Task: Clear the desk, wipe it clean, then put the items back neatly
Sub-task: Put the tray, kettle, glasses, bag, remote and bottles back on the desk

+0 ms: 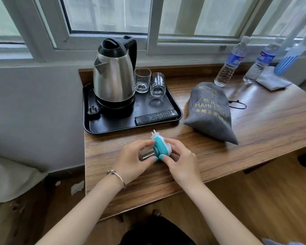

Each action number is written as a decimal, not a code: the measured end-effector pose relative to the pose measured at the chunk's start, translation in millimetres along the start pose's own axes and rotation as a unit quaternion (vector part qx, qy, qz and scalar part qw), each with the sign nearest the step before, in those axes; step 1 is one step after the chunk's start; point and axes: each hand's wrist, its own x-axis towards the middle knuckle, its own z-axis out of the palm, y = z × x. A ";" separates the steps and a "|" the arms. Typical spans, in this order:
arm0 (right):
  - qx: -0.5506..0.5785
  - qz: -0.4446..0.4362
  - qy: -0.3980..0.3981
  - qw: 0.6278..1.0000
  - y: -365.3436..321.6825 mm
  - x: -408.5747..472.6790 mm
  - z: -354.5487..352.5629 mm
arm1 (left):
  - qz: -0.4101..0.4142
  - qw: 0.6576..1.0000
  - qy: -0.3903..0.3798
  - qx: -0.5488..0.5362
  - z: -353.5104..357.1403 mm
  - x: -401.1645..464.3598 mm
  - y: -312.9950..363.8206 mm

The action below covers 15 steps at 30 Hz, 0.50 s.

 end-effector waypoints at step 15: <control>0.028 -0.085 0.023 0.996 -29.3 83.7 -77.1 | -0.003 1.000 0.022 -0.002 -20.1 80.7 28.6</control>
